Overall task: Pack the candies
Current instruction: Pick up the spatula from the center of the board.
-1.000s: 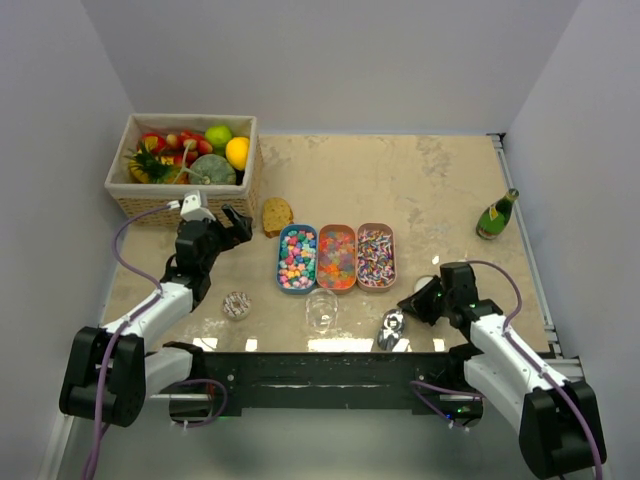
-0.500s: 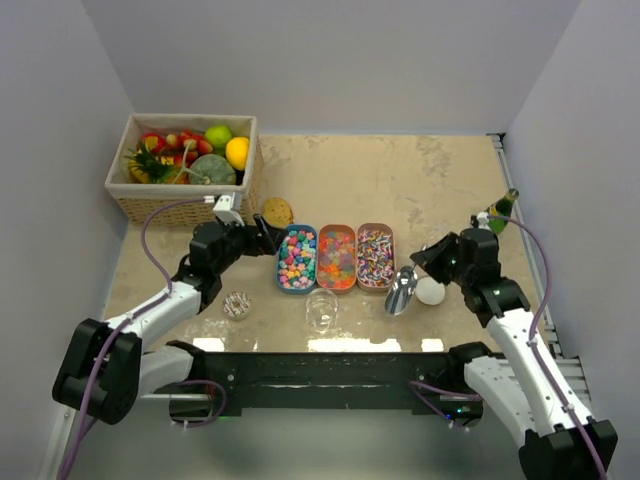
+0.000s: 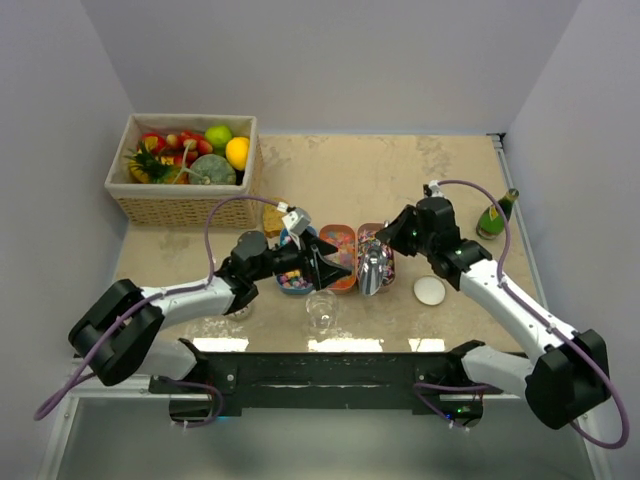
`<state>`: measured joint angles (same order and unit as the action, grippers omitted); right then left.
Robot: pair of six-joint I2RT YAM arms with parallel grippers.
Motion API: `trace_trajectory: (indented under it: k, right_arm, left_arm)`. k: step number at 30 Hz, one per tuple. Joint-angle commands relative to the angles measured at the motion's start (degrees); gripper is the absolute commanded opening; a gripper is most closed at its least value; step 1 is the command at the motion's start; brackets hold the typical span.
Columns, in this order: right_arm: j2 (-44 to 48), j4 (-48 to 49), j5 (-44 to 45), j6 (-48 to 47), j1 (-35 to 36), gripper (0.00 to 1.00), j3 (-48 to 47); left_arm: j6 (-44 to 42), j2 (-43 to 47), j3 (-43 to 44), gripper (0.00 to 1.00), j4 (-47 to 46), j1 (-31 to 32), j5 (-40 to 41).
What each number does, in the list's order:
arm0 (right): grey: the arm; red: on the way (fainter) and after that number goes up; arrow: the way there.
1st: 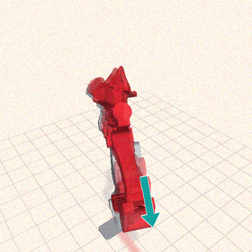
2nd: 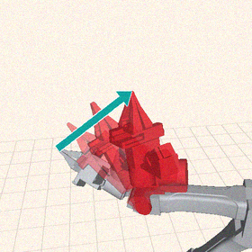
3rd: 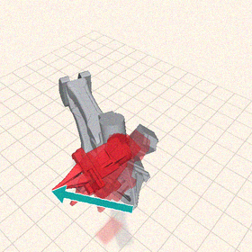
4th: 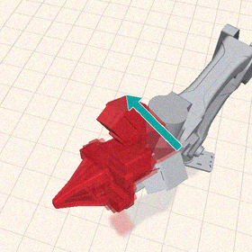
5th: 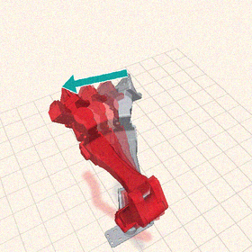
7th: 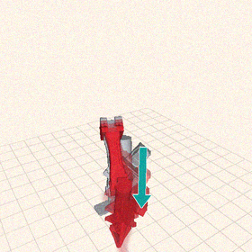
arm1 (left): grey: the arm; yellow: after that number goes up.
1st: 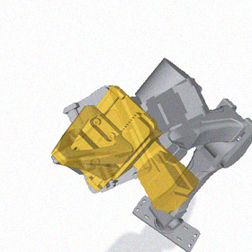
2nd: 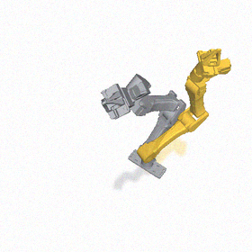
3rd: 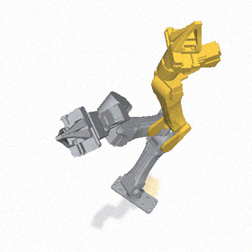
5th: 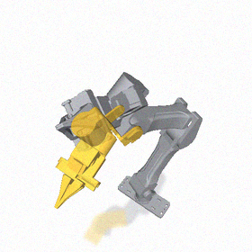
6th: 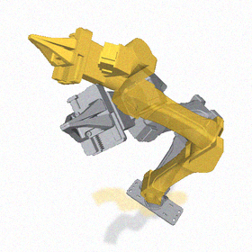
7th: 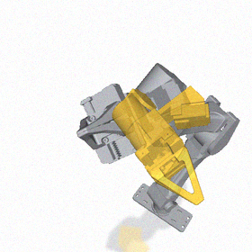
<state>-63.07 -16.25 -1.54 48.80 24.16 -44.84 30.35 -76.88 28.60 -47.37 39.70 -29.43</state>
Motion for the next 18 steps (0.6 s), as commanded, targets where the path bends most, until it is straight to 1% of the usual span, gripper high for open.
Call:
trace_trajectory:
  k: [1, 6, 8, 11, 13, 14, 16, 17, 18]
  right_arm:
    - [-1.88, 6.23, 2.77, -0.28, 0.71, 0.0, -4.55]
    - [-4.17, 7.46, 1.9, -0.28, 1.5, 0.0, -6.05]
    - [-4.26, 7.72, 1.8, -0.11, 1.5, 0.0, -6.14]
    - [-3.82, 7.46, 1.72, -0.28, 1.5, 0.0, -6.58]
    - [-3.47, 7.29, 1.72, -0.37, 1.59, 0.0, -6.75]
    - [-3.2, 7.29, 1.72, -0.54, 1.5, 0.0, -6.75]
    - [-2.76, 7.29, 1.54, -0.72, 1.5, 0.0, -6.67]
    - [-2.59, 7.02, 0.24, -0.98, 1.5, 0.0, -6.66]
    - [-2.41, 6.85, 0.14, -1.07, 1.5, 0.0, -6.4]
  left_arm:
    - [-3.28, -2.65, 4.62, 0.99, -1.5, 3.88, 0.25]
    - [-4.42, -6.95, 7.61, 0.99, -0.09, 6.35, 3.58]
    - [-4.51, -9.06, 9.88, 0.98, 3.24, 7.14, 5.86]
    - [-5.91, -11.26, 12.35, 0.95, 8.16, 8.02, 11.65]
    - [-7.31, -12.06, 13.49, 0.92, 11.41, 9.07, 13.69]
    - [-8.37, -12.67, 14.8, 0.89, 12.99, 9.51, 16.74]
    - [-9.08, -13.29, 15.87, 0.83, 16.07, 10.04, 19.14]
    - [-9.17, -13.73, 16.48, 0.75, 16.61, 10.22, 20.19]
    - [-9.08, -13.82, 16.58, 0.7, 16.79, 10.13, 21.16]
